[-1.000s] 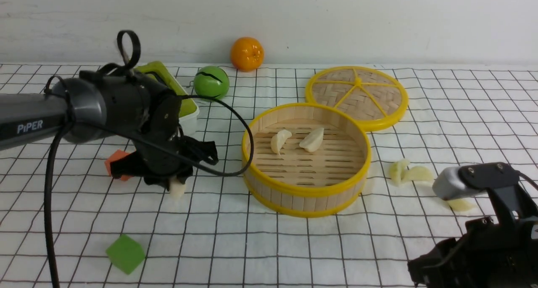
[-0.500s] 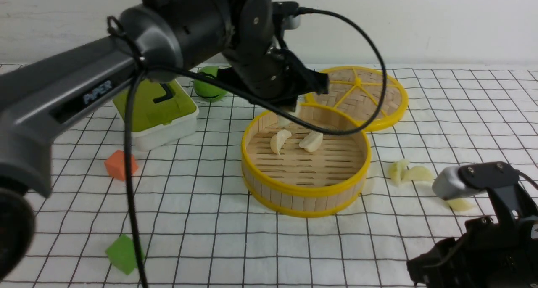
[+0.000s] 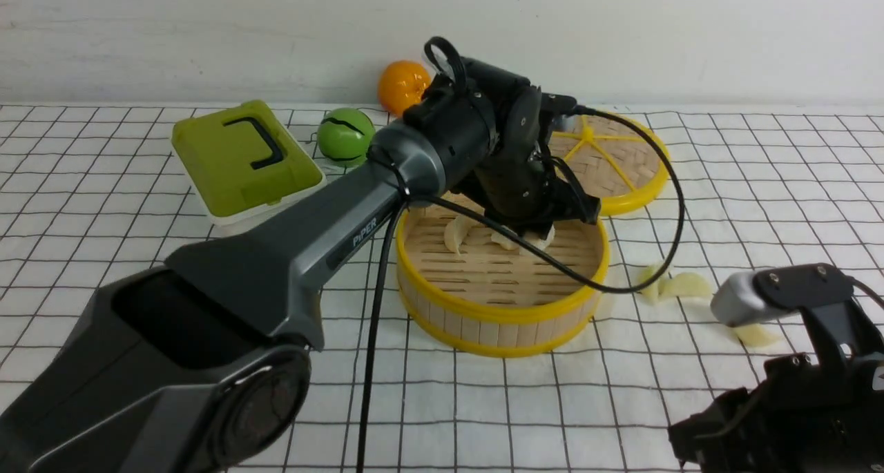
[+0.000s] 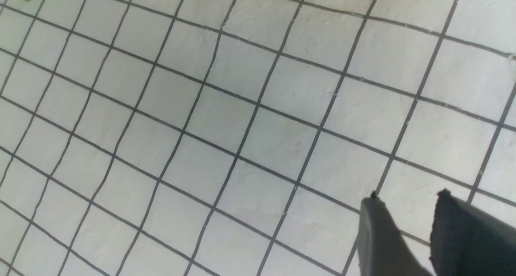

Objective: Put the dumplings into the steamer on the table with the white tablecloth.
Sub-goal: 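Place the dumpling into the bamboo steamer basket with the left gripper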

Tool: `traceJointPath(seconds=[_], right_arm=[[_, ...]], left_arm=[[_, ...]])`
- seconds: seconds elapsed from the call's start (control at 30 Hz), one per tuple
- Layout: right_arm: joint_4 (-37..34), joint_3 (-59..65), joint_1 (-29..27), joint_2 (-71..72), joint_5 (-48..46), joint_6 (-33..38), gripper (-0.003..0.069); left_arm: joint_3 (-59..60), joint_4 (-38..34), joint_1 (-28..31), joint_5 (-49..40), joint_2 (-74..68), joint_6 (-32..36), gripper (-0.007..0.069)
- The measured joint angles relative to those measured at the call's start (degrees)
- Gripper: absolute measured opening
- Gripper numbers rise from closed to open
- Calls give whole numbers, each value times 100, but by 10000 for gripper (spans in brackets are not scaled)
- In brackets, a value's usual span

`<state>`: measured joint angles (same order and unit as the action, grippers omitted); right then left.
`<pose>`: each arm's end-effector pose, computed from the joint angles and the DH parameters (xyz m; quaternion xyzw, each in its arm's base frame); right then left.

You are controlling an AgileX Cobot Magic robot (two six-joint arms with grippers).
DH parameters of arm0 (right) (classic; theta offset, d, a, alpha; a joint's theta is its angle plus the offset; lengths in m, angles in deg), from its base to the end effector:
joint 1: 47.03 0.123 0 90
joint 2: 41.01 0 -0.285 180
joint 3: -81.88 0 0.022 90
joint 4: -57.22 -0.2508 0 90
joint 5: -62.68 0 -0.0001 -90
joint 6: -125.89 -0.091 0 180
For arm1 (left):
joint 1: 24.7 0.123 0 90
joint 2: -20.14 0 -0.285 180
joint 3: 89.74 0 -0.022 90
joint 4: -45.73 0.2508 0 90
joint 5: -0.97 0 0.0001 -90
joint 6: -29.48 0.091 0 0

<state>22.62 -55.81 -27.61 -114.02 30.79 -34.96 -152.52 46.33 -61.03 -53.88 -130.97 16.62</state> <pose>0.1849 0.0942 0.2393 -0.1157 0.9299 0.2226 0.2690 0.4468 -0.3276 0.2171 0.1945 0.9287 -0.1269 0.2892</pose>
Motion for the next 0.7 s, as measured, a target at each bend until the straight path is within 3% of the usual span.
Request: traceJointPath(seconds=[0.37,0.57,0.7], right_arm=[[0,0,0,0,72,87,209],[0,0,0,0,95,88,210],[25,0,0,0,53,227,210]], left_arm=[[-7,-439,5,366,-157,366,186],[-101,-193,0,136,-76,221,382],[-278,218,0,-685,533,192,398]])
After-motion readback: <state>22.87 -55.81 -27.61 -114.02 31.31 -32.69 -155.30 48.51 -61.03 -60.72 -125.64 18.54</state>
